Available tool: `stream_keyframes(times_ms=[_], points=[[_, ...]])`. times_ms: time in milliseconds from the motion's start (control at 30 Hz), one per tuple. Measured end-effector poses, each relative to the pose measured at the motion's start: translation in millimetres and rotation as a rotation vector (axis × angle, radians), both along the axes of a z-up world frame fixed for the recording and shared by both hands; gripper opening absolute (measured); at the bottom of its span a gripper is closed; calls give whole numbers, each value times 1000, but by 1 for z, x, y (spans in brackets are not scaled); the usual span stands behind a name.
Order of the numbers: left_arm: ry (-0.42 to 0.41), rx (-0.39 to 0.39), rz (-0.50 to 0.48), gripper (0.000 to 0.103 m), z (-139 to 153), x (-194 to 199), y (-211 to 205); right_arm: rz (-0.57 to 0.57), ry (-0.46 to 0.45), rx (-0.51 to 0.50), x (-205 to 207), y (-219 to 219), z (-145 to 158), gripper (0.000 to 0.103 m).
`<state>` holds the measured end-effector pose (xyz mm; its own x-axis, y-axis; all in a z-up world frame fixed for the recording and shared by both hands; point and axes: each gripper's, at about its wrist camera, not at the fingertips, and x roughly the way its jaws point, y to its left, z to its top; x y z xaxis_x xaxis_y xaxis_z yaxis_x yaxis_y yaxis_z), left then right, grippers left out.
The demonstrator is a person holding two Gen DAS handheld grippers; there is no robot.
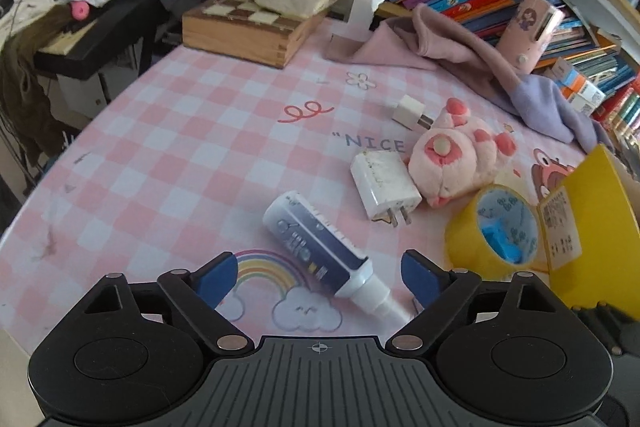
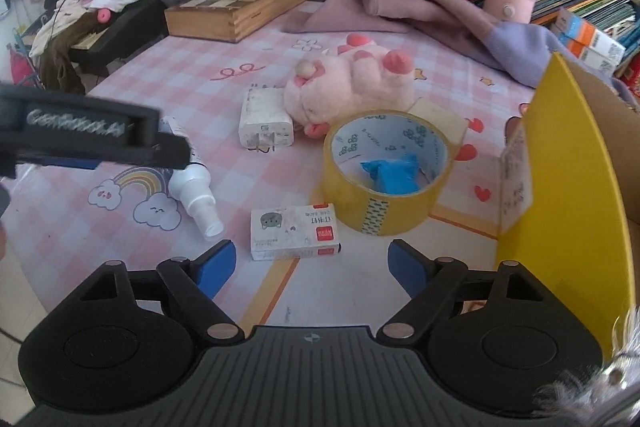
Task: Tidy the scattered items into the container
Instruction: 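Grasp the white spray bottle with the left tool while the right tool grasps the small card box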
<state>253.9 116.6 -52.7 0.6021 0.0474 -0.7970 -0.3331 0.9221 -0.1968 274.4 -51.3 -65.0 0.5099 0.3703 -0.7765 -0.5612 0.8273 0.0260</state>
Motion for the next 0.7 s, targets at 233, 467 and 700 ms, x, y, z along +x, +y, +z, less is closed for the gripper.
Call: stream_keyframes(times_ms=[233,467,700], points=[[60,10,44,80,-14,23,1,22,42,8,18,7,-14,82],[90,-5,31,65,-24,30,-2,84,17,-5,20,15,-20,79],[89,31,19,60,-25,38,-5,117,-13,-6,20,14,-20,62]])
